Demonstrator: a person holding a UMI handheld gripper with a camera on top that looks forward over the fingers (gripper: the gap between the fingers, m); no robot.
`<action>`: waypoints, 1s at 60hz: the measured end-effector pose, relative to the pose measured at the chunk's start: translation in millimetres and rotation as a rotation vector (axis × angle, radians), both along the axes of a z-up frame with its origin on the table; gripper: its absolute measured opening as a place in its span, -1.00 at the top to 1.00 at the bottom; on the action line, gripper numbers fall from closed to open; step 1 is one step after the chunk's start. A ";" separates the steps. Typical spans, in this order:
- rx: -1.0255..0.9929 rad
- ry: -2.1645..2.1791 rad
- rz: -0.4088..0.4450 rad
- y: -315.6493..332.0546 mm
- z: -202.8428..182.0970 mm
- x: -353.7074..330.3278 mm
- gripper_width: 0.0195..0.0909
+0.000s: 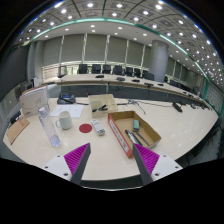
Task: Pour water
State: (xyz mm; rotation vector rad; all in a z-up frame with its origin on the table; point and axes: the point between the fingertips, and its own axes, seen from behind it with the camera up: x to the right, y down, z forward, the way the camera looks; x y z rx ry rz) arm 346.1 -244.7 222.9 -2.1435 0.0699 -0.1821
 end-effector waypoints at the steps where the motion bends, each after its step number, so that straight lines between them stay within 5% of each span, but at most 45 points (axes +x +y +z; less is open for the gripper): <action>1: -0.001 0.002 0.005 0.0 -0.5 -1.8 -0.87; 36: 0.011 0.117 0.191 44.1 -68.3 -206.5 -0.88; 60: 0.149 0.079 0.168 170.7 -124.3 -297.2 -0.85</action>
